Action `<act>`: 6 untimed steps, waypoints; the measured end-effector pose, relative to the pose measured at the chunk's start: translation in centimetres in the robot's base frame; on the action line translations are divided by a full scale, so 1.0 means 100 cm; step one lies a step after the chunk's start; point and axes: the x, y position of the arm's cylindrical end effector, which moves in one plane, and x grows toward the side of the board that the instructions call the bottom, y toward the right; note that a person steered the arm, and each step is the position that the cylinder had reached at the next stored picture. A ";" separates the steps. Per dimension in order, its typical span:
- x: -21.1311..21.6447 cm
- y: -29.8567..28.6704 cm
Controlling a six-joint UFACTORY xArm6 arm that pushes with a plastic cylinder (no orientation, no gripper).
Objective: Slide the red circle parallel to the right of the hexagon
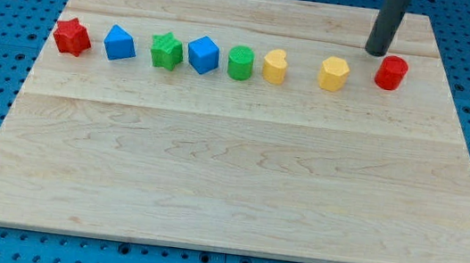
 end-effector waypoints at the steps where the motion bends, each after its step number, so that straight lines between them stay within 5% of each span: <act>1: 0.032 0.049; 3: -0.002 0.023; 6: 0.022 0.018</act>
